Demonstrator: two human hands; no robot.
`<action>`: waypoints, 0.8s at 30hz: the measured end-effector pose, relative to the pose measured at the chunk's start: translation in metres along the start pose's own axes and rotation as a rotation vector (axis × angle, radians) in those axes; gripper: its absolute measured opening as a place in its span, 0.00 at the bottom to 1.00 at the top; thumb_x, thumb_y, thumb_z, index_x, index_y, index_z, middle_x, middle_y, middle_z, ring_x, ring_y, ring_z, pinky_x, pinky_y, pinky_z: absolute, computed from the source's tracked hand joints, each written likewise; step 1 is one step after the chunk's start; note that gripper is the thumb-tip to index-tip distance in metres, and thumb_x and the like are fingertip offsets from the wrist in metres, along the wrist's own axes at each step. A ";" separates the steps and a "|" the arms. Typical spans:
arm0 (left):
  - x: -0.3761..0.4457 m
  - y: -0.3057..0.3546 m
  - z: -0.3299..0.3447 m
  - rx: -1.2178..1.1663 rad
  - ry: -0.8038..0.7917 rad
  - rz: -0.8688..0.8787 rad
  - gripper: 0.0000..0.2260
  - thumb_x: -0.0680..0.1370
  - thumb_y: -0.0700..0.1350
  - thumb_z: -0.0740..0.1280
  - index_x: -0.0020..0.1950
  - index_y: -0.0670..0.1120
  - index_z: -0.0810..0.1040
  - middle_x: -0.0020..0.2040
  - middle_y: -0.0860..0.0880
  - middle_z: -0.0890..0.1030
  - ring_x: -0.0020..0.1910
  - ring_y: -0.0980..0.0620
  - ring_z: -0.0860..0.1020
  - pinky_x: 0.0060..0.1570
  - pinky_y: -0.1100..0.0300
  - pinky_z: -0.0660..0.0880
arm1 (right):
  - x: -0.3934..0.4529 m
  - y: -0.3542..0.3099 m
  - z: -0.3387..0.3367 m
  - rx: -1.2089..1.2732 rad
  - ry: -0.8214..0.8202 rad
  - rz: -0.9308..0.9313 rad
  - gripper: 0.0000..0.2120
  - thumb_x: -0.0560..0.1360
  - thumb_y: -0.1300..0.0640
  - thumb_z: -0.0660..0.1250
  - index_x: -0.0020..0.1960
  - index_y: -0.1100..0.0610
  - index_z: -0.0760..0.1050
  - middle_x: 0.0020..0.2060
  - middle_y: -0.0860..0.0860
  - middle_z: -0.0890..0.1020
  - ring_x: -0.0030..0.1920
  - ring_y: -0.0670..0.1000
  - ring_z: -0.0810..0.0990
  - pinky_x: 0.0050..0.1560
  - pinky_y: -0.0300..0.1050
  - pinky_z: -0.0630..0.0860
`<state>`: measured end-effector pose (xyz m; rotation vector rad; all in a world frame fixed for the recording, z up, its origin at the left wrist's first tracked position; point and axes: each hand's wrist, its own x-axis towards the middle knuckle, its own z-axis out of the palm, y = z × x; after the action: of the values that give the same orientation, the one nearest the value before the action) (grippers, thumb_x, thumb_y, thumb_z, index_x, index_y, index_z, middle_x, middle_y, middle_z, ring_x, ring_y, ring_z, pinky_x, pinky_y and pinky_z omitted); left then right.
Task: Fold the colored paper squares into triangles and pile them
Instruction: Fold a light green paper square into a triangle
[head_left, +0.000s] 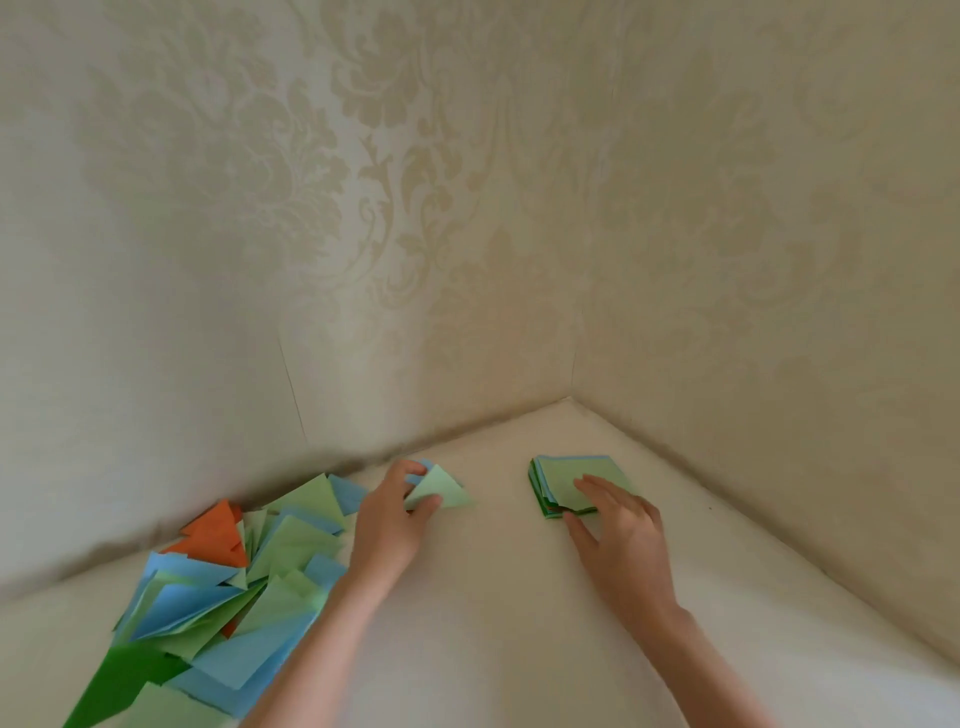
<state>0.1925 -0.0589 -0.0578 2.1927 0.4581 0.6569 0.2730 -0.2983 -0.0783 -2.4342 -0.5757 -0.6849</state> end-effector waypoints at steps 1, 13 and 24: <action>0.009 -0.004 0.000 0.006 -0.001 -0.024 0.11 0.74 0.42 0.72 0.55 0.47 0.75 0.44 0.52 0.80 0.37 0.58 0.74 0.35 0.75 0.65 | 0.001 0.004 0.003 -0.025 -0.003 -0.017 0.18 0.63 0.58 0.79 0.53 0.54 0.83 0.52 0.50 0.84 0.52 0.52 0.83 0.54 0.46 0.72; 0.029 -0.025 0.018 0.146 0.118 -0.042 0.14 0.68 0.44 0.76 0.50 0.46 0.77 0.45 0.51 0.73 0.47 0.49 0.71 0.43 0.60 0.63 | 0.011 0.004 0.008 -0.026 0.050 0.029 0.08 0.65 0.59 0.77 0.35 0.49 0.81 0.37 0.42 0.83 0.40 0.47 0.82 0.49 0.45 0.64; -0.047 0.026 0.018 -0.089 0.031 0.431 0.16 0.68 0.40 0.77 0.52 0.51 0.78 0.50 0.56 0.74 0.51 0.59 0.74 0.49 0.71 0.69 | -0.025 -0.036 -0.025 0.065 0.223 -0.292 0.03 0.69 0.52 0.72 0.38 0.49 0.81 0.39 0.41 0.82 0.41 0.46 0.78 0.45 0.44 0.68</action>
<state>0.1685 -0.1099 -0.0621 2.2142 -0.0356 0.9207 0.2261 -0.2923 -0.0614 -2.1964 -0.8555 -1.0247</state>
